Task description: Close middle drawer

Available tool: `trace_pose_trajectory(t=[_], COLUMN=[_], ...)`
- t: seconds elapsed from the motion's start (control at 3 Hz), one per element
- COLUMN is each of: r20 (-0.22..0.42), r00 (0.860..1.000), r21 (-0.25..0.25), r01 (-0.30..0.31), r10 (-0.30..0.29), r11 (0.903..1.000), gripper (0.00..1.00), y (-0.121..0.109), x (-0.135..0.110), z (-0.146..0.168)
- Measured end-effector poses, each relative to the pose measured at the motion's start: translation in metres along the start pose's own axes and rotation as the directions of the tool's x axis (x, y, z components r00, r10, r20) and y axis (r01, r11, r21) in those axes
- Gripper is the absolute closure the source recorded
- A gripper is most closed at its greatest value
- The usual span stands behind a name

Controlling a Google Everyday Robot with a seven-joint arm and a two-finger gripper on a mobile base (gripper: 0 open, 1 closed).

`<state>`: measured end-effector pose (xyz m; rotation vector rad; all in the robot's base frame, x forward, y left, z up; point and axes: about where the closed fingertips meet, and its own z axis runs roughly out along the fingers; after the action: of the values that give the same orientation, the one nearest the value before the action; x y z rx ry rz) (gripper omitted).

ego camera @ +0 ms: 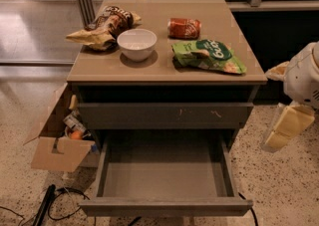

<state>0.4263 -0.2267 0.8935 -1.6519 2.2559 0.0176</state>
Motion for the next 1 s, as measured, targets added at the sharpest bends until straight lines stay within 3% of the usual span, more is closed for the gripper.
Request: trace_pose_trajectory(t=[0.33,0.67,1.0], r20=[0.058,0.084,0.078], r00=[0.998,0.996,0.994], r21=[-0.023,-0.056,-0.119], r01=[-0.020,-0.034,-0.071], r10=[0.021,0.039,0.080], r11=[0.9995,0.9979,0.9903], gripper=[0.43,0.66,0.89], y=[0.008,0.017,0.044], x=[0.028,0.045,0.059], z=[0.030,0.044,0.057])
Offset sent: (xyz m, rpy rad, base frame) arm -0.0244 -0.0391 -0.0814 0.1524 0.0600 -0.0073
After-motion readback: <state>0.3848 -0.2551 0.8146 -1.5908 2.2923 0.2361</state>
